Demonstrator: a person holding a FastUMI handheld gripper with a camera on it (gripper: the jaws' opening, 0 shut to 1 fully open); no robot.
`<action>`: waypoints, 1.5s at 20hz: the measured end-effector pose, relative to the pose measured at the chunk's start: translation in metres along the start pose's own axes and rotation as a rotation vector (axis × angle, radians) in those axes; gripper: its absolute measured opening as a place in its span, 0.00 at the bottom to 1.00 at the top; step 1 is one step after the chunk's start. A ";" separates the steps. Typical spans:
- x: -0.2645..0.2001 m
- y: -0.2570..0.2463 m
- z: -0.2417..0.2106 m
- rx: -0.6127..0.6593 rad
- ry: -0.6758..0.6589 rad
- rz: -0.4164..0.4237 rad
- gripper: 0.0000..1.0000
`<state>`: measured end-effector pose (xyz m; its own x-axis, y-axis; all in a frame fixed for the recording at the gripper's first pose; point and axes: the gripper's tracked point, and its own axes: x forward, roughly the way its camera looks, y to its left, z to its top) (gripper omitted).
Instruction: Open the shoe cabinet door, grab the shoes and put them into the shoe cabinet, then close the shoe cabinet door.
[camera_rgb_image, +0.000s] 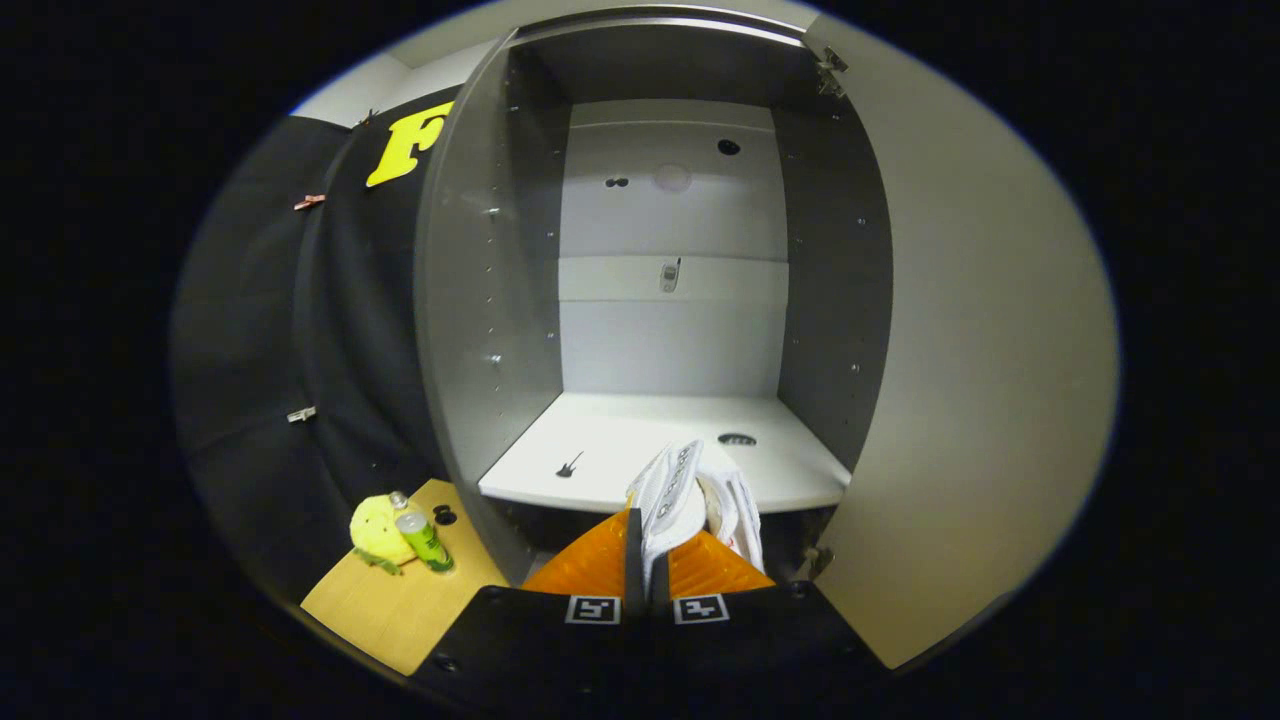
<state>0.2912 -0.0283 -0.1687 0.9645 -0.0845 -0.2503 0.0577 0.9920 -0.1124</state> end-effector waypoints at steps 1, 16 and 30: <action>0.012 -0.002 0.007 -0.009 -0.005 -0.006 0.05; 0.204 -0.019 0.050 -0.065 -0.018 -0.013 0.04; 0.218 -0.016 0.021 -0.005 0.059 -0.001 0.05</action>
<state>0.5060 -0.0606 -0.2010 0.9477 -0.0906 -0.3061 0.0570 0.9915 -0.1170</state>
